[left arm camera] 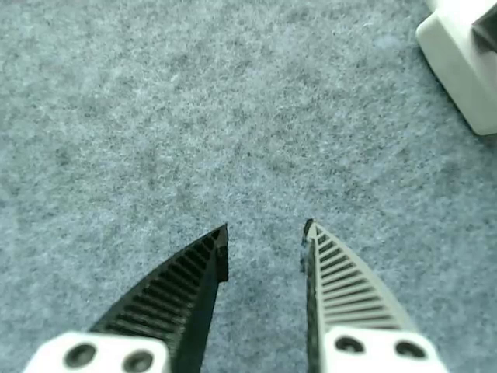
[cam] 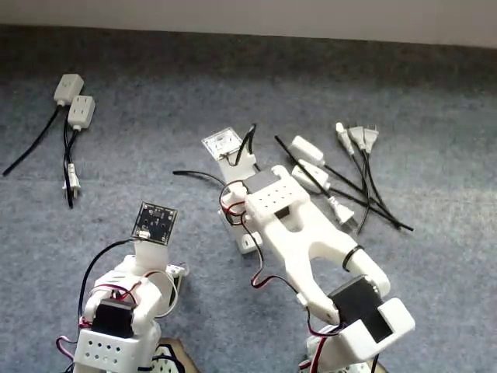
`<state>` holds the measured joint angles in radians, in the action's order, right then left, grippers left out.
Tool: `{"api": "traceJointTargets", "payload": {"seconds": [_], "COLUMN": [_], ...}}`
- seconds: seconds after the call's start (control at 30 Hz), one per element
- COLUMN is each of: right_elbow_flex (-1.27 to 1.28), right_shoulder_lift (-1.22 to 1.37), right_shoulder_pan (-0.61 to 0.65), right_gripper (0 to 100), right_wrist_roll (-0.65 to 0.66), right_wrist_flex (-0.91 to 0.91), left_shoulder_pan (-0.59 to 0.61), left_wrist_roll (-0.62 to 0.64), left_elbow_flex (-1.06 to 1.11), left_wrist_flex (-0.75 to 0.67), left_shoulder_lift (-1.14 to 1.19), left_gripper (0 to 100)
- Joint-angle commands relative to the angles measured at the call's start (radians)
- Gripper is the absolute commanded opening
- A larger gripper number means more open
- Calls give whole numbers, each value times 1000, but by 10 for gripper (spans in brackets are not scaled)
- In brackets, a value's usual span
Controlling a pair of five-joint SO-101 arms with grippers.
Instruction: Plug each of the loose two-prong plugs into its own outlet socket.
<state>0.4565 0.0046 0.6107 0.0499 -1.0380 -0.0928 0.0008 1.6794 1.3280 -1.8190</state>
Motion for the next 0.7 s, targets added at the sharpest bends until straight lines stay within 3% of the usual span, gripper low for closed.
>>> {"api": "traceJointTargets", "payload": {"seconds": [0.0,0.2,0.4,0.53,0.67], "right_elbow_flex": [-71,-278,-272,-145,-44], "right_shoulder_lift": [-22,-139,-226,-189,-117], "right_shoulder_pan": [-96,-166,-341,-466,-495], "right_gripper": [270,270,270,270,270], "right_wrist_roll": [-5,-5,-5,15,89], "right_wrist_flex": [-42,-200,-242,-160,-38], "left_shoulder_pan": [-10,-10,-10,-10,-10], "left_wrist_roll": [-3,-3,-3,-3,-3], "left_elbow_flex": [16,16,16,16,16], "left_wrist_flex": [5,5,5,5,5], "left_shoulder_lift": [-4,-4,-4,-4,-4], "left_gripper": [165,165,165,165,165]}}
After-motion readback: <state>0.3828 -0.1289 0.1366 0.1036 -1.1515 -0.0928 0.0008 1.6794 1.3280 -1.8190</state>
